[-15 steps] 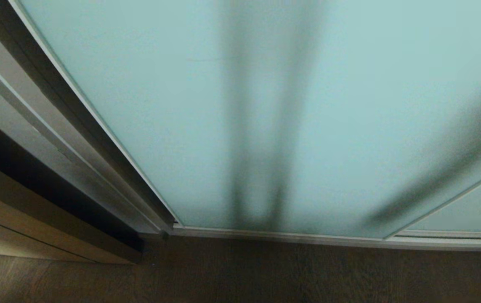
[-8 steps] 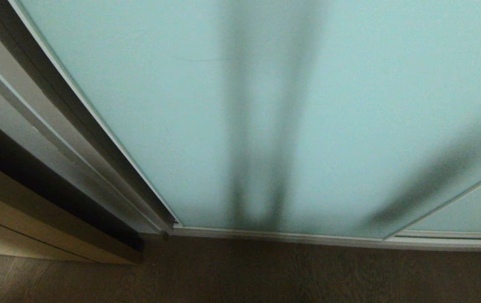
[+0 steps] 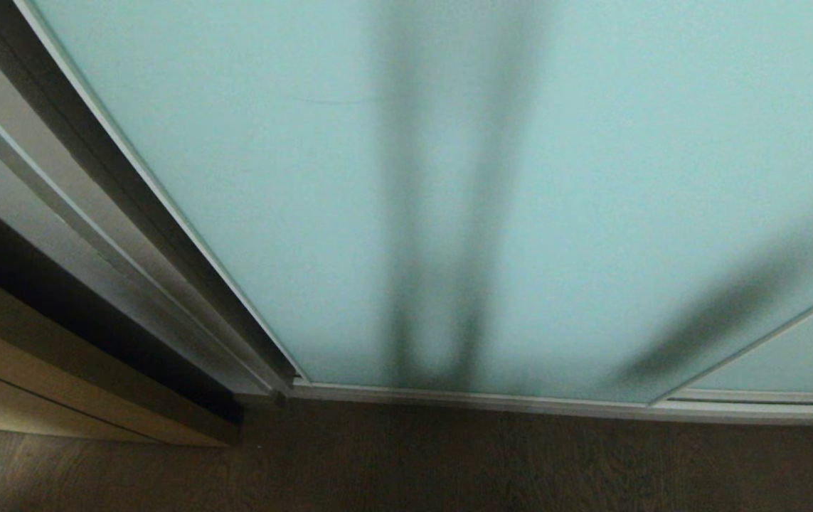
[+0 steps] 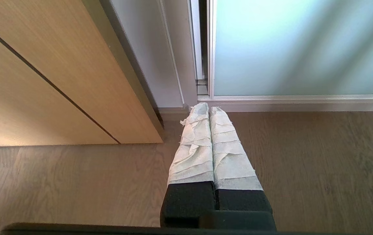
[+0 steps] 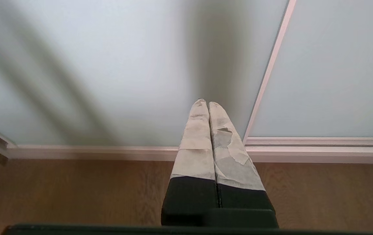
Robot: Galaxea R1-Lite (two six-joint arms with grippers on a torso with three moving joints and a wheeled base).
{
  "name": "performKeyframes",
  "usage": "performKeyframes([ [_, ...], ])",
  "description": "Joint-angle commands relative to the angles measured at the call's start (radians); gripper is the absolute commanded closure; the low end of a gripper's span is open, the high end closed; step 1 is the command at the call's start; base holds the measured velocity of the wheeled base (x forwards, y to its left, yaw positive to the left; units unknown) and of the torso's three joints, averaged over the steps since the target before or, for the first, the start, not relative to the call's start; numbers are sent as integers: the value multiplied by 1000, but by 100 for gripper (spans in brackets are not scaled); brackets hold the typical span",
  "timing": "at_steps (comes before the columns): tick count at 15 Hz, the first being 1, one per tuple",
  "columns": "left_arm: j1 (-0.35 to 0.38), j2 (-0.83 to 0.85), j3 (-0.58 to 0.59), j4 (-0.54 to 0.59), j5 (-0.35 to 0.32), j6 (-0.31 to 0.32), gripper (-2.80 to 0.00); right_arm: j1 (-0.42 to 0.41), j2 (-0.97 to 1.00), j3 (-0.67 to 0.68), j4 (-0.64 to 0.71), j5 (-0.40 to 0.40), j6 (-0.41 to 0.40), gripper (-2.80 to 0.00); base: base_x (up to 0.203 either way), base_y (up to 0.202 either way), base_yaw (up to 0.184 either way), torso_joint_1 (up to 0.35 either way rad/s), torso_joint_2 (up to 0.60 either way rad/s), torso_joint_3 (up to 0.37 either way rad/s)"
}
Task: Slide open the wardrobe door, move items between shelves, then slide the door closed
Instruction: Open the door
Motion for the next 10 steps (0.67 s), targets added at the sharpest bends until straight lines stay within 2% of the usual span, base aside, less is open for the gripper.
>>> performKeyframes([
  [1, 0, 2, 0, 0, 0, 1, 0, 0, -4, 6, -6, -4, 6, 0, 0, 0, 0, 0, 0, 0],
  [4, 0, 2, 0, 0, 0, 1, 0, 0, -4, 6, -6, 4, -2, 0, 0, 0, 0, 0, 0, 0],
  [6, 0, 2, 0, 0, -2, 1, 0, 0, -4, 6, 7, 11, -36, 0, 0, 0, 0, 0, 0, 0],
  [10, 0, 2, 0, 0, 0, 2, 0, 0, -1, 5, 215, 40, -69, 0, 0, 0, 0, 0, 0, 0],
])
